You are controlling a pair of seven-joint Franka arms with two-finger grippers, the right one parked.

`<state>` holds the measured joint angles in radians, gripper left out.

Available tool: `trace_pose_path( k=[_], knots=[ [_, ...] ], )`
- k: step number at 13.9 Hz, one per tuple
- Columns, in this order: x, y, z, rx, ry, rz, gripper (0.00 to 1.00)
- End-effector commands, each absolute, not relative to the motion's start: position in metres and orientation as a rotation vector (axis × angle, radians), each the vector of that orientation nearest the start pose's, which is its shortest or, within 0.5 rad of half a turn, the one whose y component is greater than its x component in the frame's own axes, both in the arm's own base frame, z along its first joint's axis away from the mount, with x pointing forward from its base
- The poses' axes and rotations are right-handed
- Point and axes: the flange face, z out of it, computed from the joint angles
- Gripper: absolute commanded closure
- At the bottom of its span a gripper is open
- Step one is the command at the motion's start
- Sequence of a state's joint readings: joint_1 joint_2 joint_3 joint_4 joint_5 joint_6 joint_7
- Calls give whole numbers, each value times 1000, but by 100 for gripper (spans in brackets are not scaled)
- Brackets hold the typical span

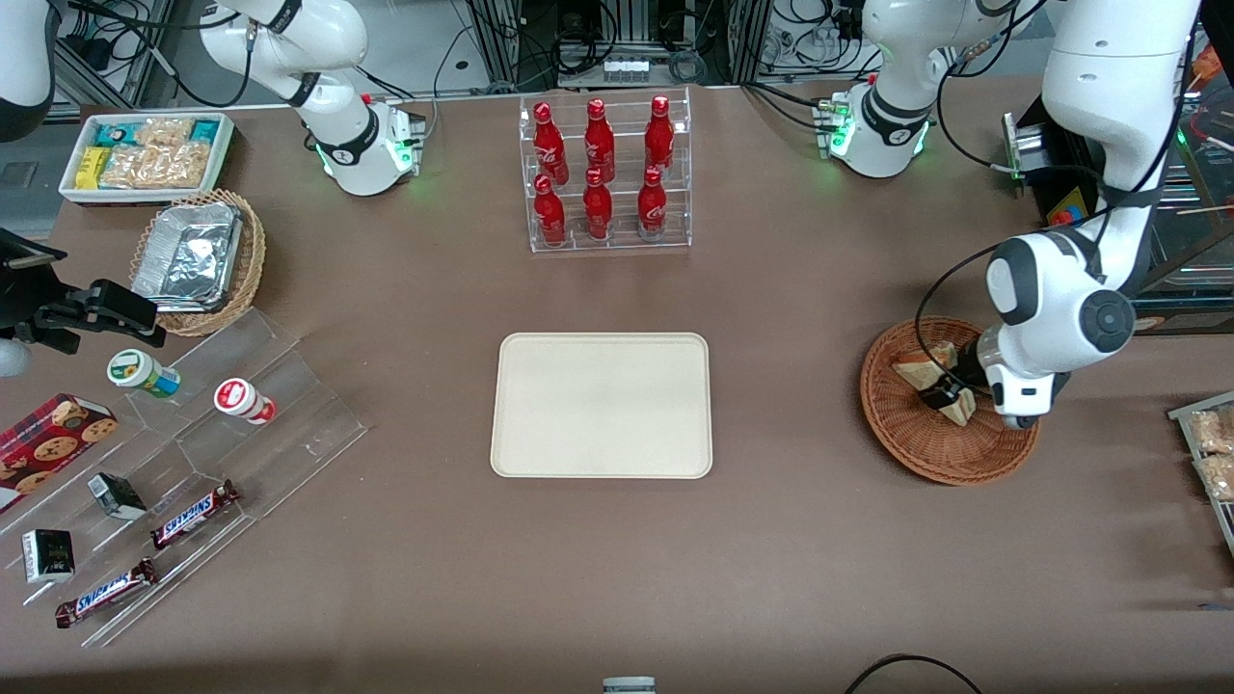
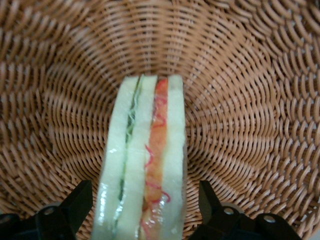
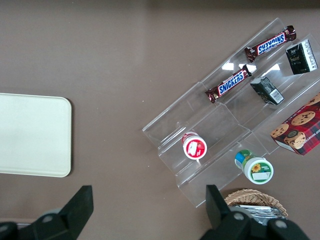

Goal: Place sandwich from basket to tray
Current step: 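Close the left gripper on the sandwich and lift it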

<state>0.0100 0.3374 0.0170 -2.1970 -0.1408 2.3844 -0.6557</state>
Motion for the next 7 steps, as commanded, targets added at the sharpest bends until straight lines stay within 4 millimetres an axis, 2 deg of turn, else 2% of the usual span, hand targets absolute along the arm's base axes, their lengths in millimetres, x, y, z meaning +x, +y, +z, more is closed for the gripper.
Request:
trace_pose_path(
  k=[1, 2, 4, 5, 7],
  knots=[
    [537, 13, 222, -2909, -1231, 288, 44],
    [537, 15, 224, -2914, -1216, 286, 55],
    [538, 14, 233, -2917, -1195, 286, 62],
    [538, 14, 243, -2918, -1192, 294, 65],
    [548, 12, 277, -2927, -1157, 294, 67]
  ],
)
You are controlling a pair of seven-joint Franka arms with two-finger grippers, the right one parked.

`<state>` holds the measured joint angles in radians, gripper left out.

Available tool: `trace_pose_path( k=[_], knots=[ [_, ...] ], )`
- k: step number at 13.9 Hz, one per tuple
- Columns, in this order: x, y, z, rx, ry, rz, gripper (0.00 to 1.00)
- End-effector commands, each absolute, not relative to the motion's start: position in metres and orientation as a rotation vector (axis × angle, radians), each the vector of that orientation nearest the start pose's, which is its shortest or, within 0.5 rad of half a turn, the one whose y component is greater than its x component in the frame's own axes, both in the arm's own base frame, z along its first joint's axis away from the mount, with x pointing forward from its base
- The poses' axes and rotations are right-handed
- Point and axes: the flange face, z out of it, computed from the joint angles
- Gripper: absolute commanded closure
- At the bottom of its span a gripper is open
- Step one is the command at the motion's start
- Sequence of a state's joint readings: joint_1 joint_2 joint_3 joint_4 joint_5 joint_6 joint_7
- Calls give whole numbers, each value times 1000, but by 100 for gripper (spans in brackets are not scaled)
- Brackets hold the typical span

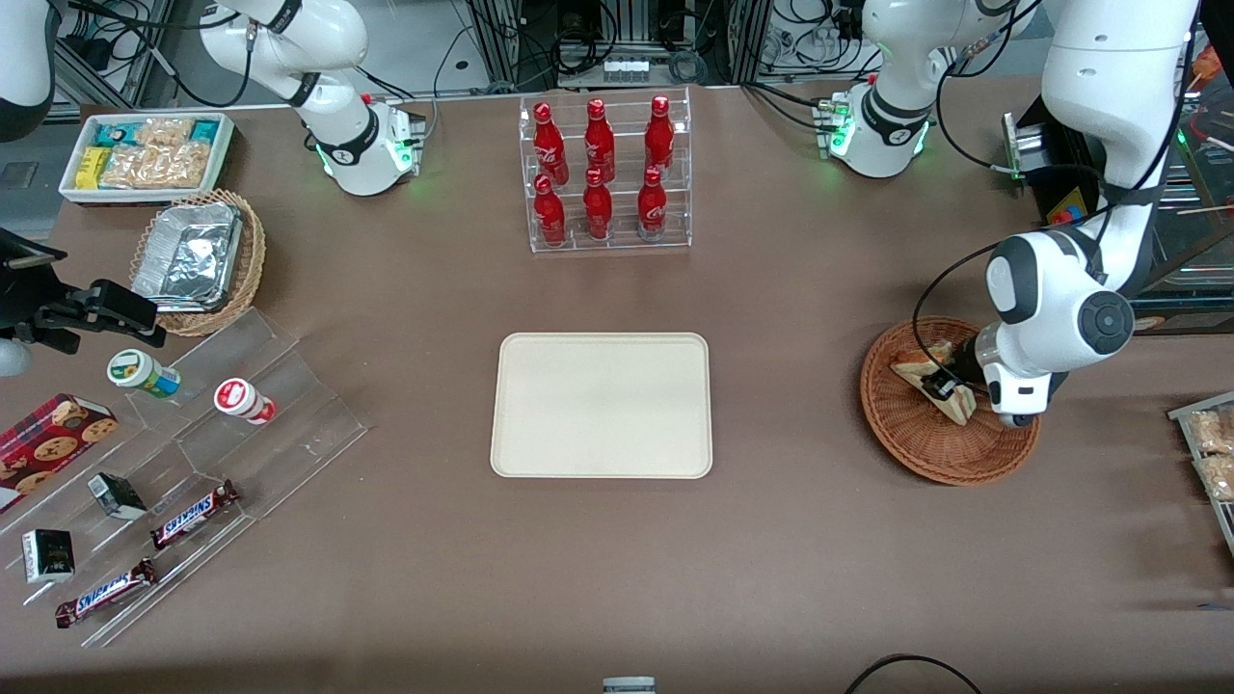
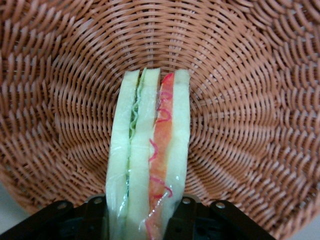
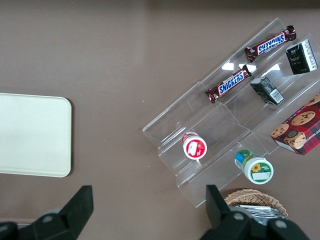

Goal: Place sandwich from basket to tray
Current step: 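Close the left gripper on the sandwich and lift it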

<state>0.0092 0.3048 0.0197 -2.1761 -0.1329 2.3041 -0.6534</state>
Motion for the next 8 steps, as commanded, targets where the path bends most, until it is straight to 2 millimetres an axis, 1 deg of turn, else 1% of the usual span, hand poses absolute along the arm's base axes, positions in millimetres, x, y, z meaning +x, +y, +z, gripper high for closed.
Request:
trace_pose_path(
  k=[1, 2, 3, 5, 6, 7, 8],
  knots=[
    [559, 6, 294, -2938, -1137, 286, 67],
    [570, -5, 310, -2955, -1109, 278, 67],
    [579, -23, 322, -2980, -1061, 250, 67],
    [593, -53, 337, -3021, -988, 199, 67],
    [599, -77, 339, -3038, -945, 189, 67],
    [607, -108, 337, -3054, -886, 189, 69],
    [613, -134, 336, -3065, -825, 204, 69]
  ],
)
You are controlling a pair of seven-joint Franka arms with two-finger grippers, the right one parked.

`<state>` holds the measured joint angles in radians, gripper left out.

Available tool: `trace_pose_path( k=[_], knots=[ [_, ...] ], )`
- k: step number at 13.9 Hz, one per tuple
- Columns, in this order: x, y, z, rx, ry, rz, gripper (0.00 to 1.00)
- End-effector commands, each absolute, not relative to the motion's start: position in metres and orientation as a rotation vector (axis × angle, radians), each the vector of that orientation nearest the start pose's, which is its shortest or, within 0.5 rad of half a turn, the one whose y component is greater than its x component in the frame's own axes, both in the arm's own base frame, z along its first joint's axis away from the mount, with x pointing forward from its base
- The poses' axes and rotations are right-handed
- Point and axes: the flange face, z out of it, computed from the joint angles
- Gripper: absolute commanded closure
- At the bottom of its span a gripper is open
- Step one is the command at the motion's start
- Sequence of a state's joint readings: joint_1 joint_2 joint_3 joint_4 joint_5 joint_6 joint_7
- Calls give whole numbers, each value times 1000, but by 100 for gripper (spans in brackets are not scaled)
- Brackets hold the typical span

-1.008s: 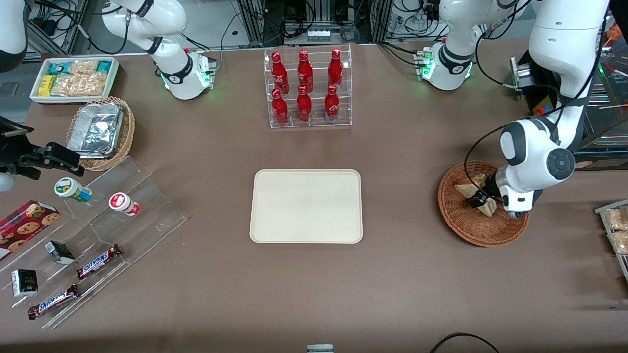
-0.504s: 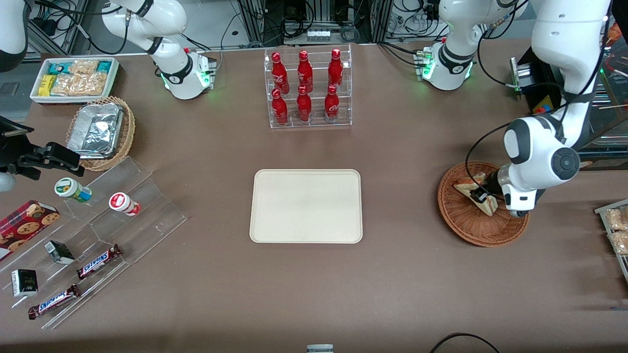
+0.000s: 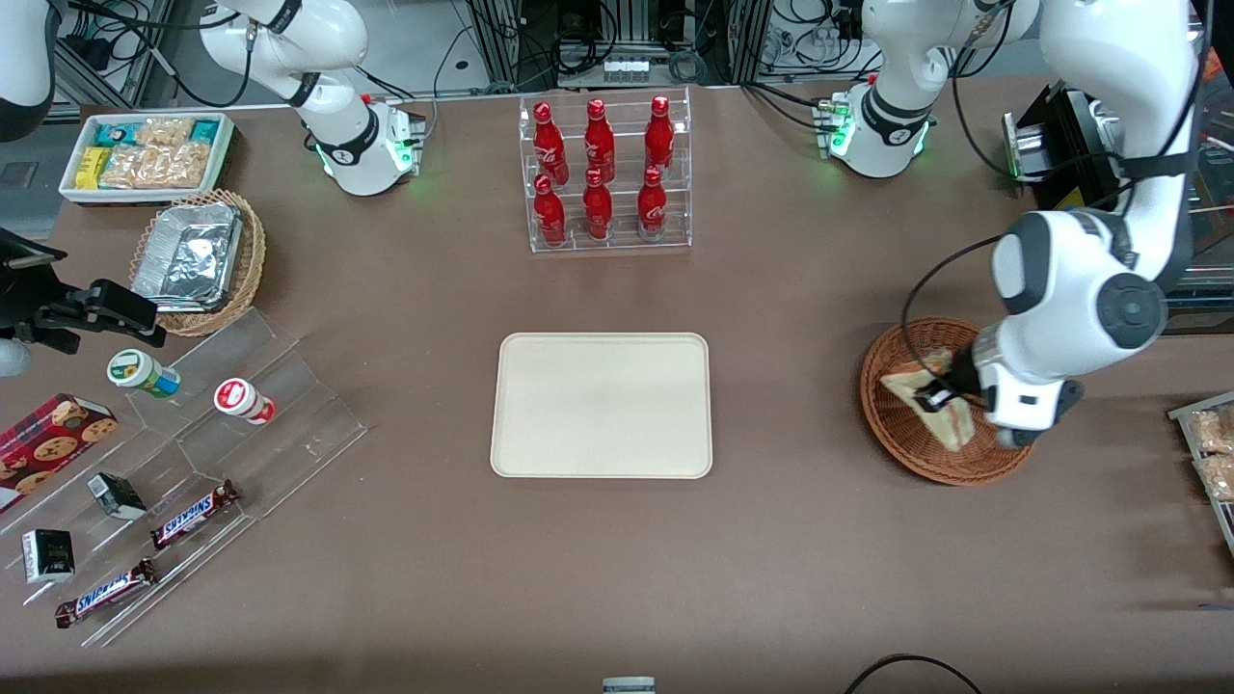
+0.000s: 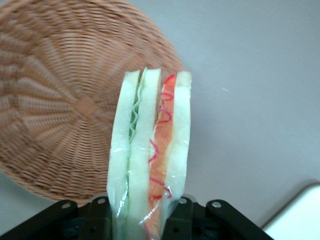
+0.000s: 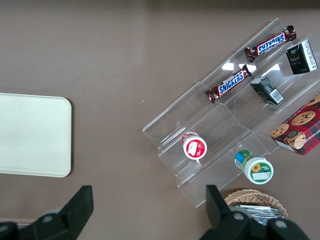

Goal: Place sandwich from basket to tray
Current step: 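Carry the held sandwich over to the cream tray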

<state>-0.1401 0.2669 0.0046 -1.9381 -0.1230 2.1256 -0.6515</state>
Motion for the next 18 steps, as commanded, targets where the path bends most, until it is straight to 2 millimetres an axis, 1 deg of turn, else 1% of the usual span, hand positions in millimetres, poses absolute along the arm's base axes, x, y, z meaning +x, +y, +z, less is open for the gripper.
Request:
trace_pose_path(
  k=[1, 2, 4, 5, 6, 7, 8, 9, 10, 11, 12, 13, 14, 15, 16, 17, 18],
  knots=[
    [621, -150, 338, -3072, -765, 225, 69],
    [629, -160, 337, -3070, -744, 257, 69],
    [631, -212, 333, -3086, -619, 274, 69],
    [627, -233, 327, -3093, -570, 277, 68],
    [620, -255, 326, -3103, -507, 274, 68],
    [612, -274, 324, -3109, -459, 269, 68],
    [609, -289, 319, -3117, -424, 263, 68],
    [608, -316, 317, -3147, -344, 232, 68],
    [603, -348, 306, -3162, -242, 222, 67],
    [598, -375, 296, -3168, -175, 220, 66],
    [593, -390, 286, -3163, -136, 227, 66],
    [584, -405, 275, -3161, -96, 235, 66],
    [577, -416, 266, -3168, -34, 229, 66],
    [575, -423, 258, -3190, 10, 227, 67],
    [574, -428, 247, -3207, 14, 229, 67],
    [573, -437, 242, -3223, 12, 208, 67],
    [571, -441, 236, -3228, -1, 217, 66]
  ],
)
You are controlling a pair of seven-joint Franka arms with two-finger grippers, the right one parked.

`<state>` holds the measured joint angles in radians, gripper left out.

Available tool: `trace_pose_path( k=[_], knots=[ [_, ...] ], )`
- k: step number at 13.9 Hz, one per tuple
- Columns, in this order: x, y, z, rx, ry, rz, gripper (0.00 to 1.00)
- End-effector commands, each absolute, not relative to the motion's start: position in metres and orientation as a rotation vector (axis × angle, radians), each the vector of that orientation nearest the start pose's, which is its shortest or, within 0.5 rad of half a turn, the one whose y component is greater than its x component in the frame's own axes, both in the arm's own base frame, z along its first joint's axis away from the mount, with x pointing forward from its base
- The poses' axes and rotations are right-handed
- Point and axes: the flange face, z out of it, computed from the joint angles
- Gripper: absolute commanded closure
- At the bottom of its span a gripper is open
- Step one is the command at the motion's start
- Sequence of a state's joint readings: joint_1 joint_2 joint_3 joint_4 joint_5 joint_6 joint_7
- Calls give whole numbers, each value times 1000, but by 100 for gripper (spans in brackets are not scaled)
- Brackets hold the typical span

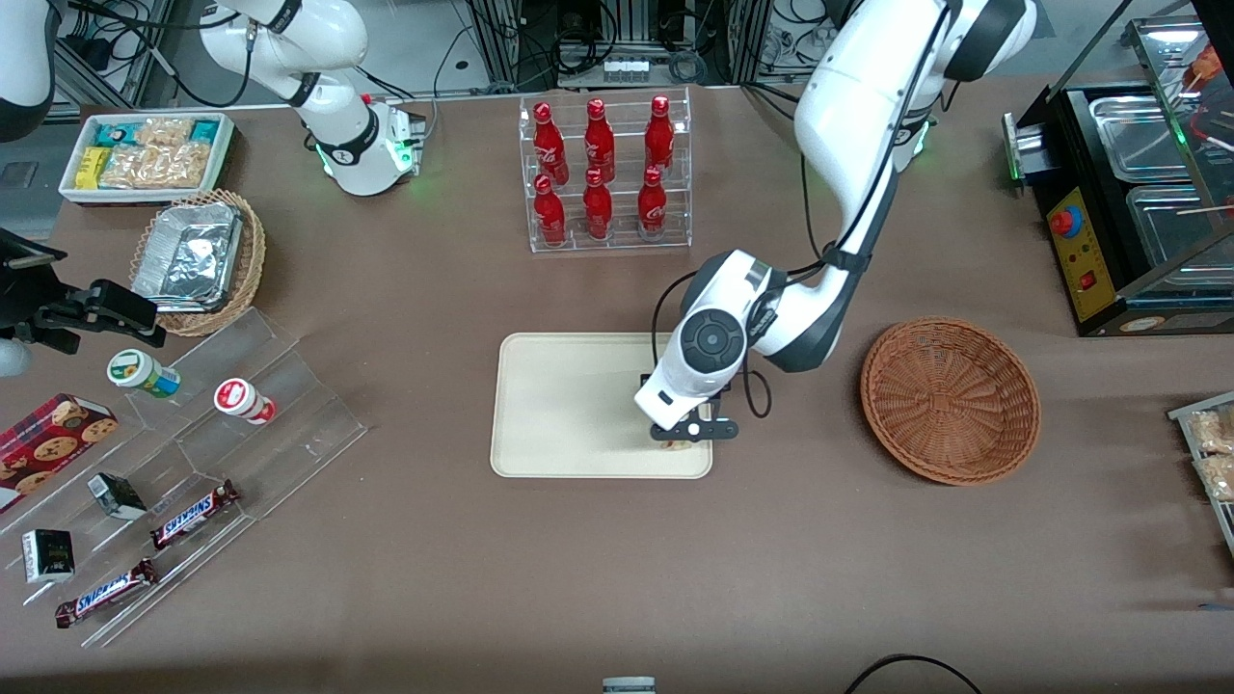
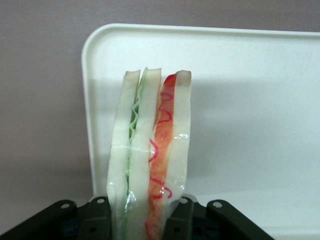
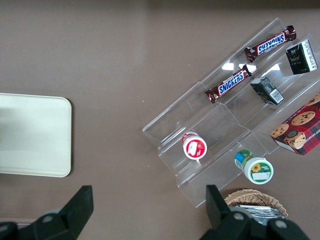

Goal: Place sandwich from basket to tray
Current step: 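Carry the held sandwich over to the cream tray, then lower the sandwich onto the tray and open the left gripper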

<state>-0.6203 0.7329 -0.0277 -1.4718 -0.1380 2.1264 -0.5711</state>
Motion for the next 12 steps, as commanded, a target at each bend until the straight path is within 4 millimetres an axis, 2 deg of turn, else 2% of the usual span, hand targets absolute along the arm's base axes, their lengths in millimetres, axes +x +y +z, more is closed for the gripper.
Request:
trace_pose_path(
  k=[1, 3, 8, 10, 12],
  knots=[
    [570, -443, 229, -3230, -58, 219, 66],
    [574, -449, 218, -3247, -123, 194, 66],
    [567, -455, 215, -3243, -103, 216, 63],
    [567, -455, 210, -3239, -102, 220, 54],
    [567, -455, 211, -3238, -101, 216, 38]
  ],
)
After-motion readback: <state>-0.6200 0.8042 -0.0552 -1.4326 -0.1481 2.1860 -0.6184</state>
